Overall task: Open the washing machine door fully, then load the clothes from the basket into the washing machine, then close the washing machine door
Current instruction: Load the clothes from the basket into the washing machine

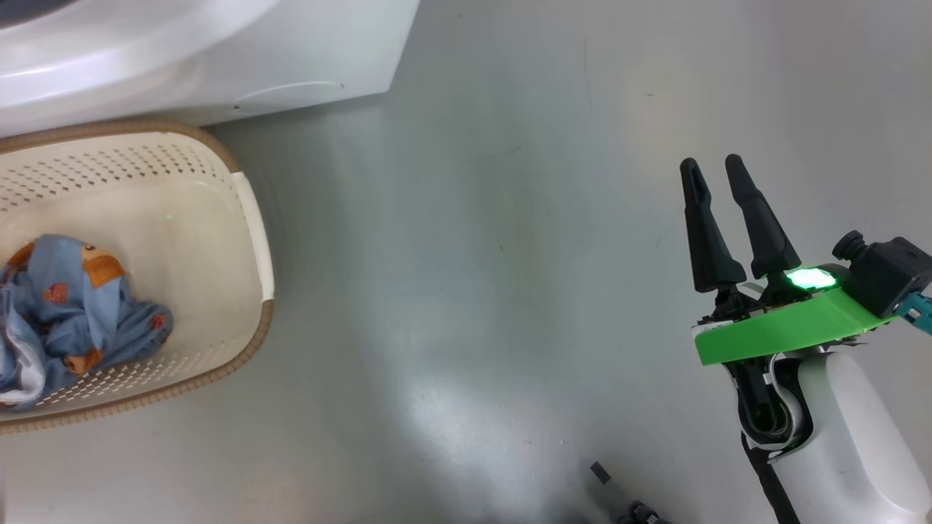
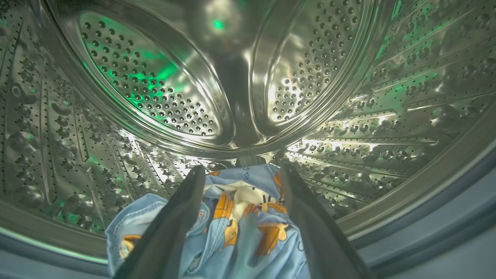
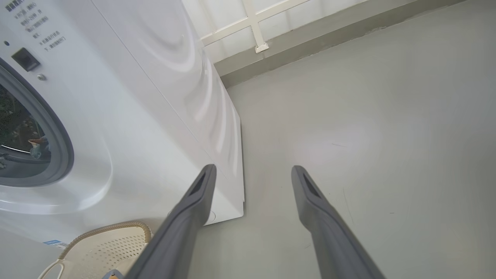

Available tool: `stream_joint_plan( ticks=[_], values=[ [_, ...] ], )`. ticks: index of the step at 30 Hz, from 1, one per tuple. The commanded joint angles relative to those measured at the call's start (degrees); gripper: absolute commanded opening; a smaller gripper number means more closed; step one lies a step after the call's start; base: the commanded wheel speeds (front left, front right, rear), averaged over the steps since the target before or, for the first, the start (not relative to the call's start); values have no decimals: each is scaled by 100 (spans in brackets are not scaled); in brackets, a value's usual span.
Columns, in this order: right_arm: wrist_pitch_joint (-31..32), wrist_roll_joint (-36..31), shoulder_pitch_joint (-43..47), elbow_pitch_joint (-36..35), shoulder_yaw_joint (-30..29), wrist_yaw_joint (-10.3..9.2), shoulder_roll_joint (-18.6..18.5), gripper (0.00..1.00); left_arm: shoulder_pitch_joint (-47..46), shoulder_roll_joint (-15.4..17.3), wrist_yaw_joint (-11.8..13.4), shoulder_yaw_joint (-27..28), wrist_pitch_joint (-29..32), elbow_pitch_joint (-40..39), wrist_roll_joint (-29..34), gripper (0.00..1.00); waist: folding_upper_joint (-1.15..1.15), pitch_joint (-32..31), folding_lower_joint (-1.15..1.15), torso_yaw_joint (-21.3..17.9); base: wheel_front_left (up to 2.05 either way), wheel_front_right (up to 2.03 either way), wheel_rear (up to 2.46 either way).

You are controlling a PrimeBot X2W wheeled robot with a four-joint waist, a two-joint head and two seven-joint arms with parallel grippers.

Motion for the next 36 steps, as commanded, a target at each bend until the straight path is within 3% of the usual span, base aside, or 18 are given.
stream_joint_plan(
  ticks=[1,21,36],
  values=[
    [-68,28,66,-110,85,9,-71,100,226,182,-16,87,-29,-253,-45,100,0,-37,0,43,0,0,0],
    [-68,-64,299,-88,-49,9,-475,100,2342,-508,-90,609,-29,-1725,-225,100,0,-704,0,535,0,0,0],
    [-68,-118,766,39,-175,9,-774,100,4273,-994,-107,805,-29,-2651,-80,100,0,-1635,0,914,0,0,0]
  ],
)
